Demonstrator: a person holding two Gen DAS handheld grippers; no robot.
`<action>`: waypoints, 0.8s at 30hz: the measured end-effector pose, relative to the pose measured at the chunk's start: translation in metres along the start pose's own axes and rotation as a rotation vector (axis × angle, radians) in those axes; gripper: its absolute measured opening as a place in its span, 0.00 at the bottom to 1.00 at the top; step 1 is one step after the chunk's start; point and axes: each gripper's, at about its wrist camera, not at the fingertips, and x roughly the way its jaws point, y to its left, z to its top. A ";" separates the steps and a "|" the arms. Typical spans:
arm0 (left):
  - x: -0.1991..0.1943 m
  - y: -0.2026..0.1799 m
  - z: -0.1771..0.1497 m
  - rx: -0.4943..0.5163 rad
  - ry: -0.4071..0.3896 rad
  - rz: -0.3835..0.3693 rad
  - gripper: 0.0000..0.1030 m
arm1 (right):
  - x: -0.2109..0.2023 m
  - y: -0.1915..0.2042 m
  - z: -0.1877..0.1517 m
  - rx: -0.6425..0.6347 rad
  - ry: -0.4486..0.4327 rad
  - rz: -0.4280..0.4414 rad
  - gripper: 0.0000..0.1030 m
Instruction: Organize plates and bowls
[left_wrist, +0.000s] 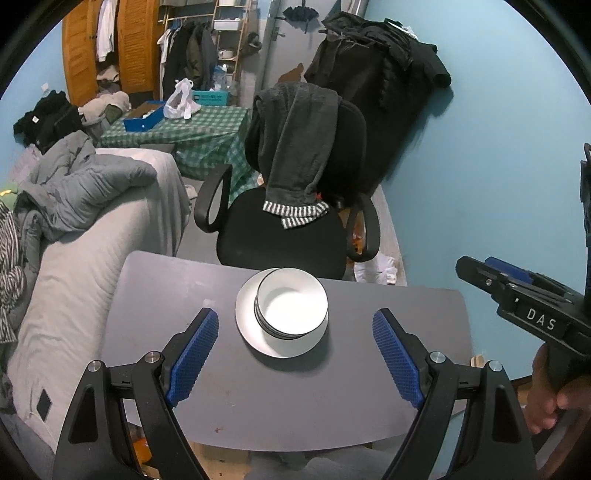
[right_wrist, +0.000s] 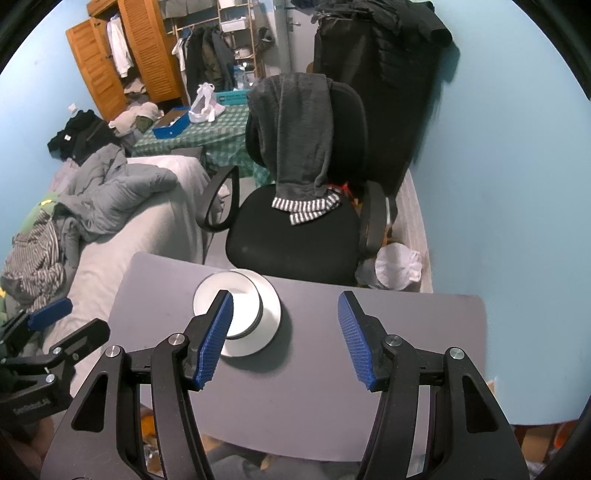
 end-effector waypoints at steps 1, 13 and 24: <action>0.000 0.000 0.000 0.000 0.000 0.002 0.84 | 0.000 -0.001 0.000 0.000 0.000 0.001 0.56; -0.006 0.005 0.004 -0.017 -0.027 0.038 0.84 | 0.000 -0.001 0.007 -0.013 0.003 0.008 0.56; -0.003 0.009 0.006 -0.031 -0.017 0.080 0.84 | 0.004 0.011 0.009 -0.043 0.007 0.016 0.56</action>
